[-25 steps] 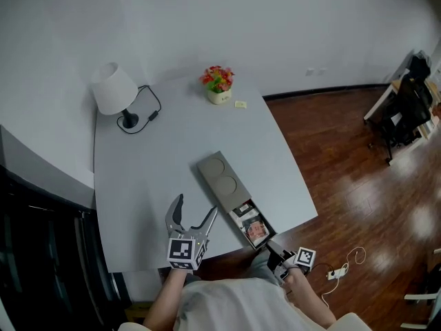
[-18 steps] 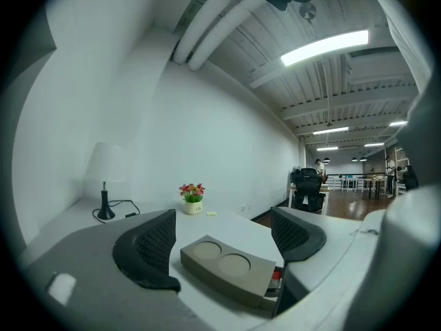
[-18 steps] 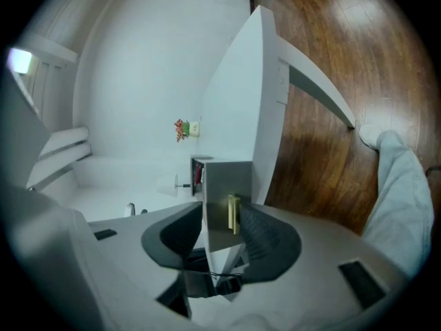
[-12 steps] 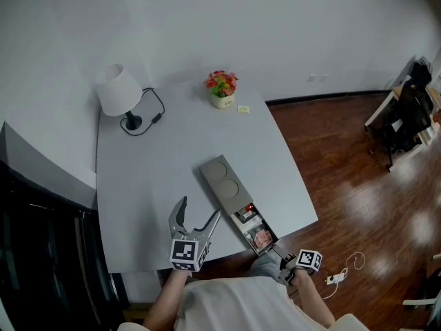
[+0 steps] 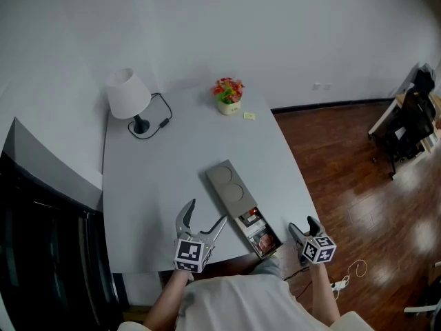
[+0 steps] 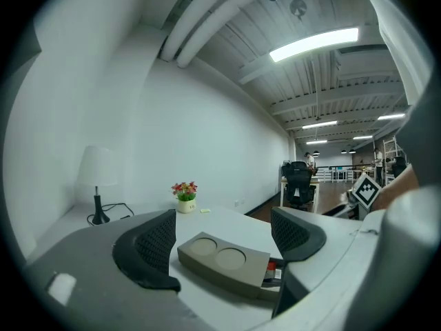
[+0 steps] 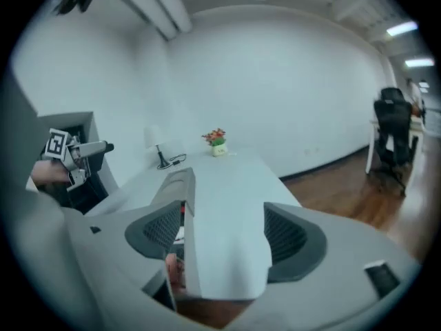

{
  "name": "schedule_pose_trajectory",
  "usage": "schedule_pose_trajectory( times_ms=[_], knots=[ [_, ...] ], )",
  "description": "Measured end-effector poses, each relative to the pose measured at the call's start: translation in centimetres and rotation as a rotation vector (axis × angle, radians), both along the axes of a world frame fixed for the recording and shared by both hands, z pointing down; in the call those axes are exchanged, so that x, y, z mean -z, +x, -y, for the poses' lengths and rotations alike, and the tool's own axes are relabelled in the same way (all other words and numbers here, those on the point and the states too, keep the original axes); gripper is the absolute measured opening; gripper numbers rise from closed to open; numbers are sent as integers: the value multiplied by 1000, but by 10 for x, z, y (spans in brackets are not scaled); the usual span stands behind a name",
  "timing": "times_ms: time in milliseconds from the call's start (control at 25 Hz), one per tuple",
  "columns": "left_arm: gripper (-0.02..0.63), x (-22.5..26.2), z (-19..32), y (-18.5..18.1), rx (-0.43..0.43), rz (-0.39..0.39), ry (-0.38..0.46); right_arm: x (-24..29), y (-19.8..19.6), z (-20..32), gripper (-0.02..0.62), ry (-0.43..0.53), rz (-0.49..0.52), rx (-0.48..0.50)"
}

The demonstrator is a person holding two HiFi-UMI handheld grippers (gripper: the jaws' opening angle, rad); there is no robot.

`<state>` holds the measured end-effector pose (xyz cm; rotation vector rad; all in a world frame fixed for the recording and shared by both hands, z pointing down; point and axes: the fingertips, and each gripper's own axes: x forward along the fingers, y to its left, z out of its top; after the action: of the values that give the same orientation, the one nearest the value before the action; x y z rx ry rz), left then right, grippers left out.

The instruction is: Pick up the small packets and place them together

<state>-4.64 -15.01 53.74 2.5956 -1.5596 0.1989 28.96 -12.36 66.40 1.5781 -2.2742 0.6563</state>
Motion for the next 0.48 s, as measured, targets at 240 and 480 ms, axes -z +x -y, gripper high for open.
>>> schedule_pose_trajectory(
  times_ms=[240, 480],
  knots=[
    [414, 13, 0, 1, -15, 2, 38, 103, -97, 62, 389, 306, -14, 154],
    [417, 44, -4, -4, -14, -44, 125, 189, -179, 65, 445, 573, -23, 291]
  ],
)
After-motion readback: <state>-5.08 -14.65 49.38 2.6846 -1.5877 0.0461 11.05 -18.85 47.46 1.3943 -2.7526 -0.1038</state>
